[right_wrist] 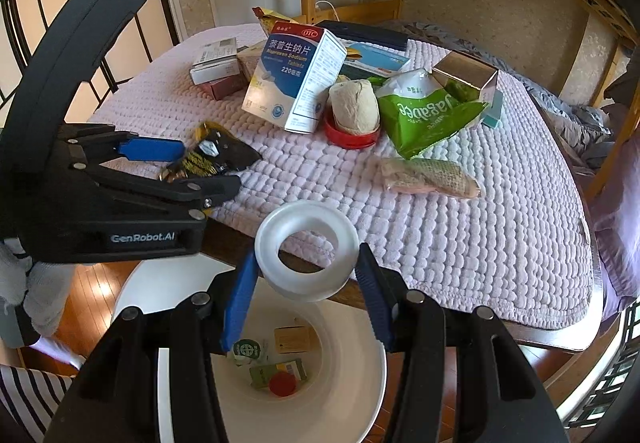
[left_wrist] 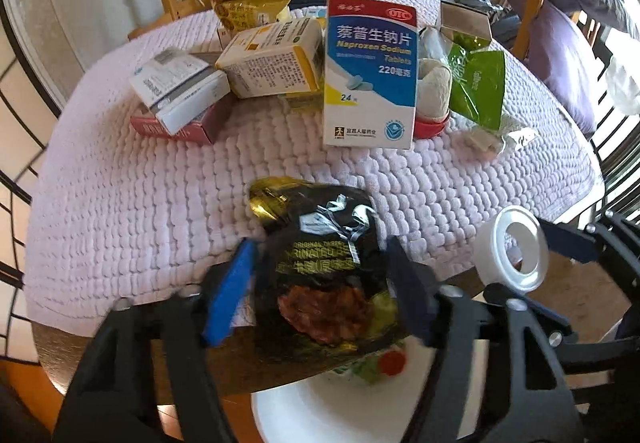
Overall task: Collect trash
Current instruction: 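Carry the jerky packet and tape roll over the white bin with both tools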
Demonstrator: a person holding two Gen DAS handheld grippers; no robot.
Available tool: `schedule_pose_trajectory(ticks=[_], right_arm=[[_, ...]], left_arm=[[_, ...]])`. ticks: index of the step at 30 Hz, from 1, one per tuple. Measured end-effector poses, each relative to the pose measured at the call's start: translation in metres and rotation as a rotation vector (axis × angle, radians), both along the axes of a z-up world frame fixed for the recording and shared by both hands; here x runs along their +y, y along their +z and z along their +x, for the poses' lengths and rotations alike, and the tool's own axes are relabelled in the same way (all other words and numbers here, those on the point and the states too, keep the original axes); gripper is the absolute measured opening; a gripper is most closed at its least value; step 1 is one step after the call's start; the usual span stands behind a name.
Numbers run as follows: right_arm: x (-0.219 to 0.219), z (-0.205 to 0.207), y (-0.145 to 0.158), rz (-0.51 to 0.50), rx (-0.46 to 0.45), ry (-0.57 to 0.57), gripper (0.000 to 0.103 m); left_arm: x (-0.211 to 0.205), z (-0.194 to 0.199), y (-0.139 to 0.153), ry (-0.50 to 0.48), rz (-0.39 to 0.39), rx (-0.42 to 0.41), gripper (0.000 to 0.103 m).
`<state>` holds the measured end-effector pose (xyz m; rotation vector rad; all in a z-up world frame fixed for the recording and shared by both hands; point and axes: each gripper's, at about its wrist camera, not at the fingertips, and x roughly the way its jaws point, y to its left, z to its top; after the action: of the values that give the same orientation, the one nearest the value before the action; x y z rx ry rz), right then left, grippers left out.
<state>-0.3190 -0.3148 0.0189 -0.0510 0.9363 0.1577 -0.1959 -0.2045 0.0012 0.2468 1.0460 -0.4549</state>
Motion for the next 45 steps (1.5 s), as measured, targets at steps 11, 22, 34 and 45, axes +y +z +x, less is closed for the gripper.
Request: schedule_pose_trajectory(ticks=[11,22,34,45], right_arm=[[-0.002,0.0,0.004,0.005,-0.005,0.007,0.049],[-0.001,-0.004,0.006,0.02,0.004,0.017,0.049],[0.001,-0.012,0.009,0.028,0.007,0.016,0.049],[-0.002,-0.024,0.01,0.032,0.009,0.012,0.049]], left_arm=[[0.024,-0.013,0.008,-0.005,-0.107,0.048,0.065],[0.032,-0.022,0.013,-0.01,-0.147,0.07,0.065],[0.039,-0.035,0.021,-0.025,-0.163,0.073,0.065],[0.044,-0.049,0.022,-0.041,-0.161,0.073,0.065]])
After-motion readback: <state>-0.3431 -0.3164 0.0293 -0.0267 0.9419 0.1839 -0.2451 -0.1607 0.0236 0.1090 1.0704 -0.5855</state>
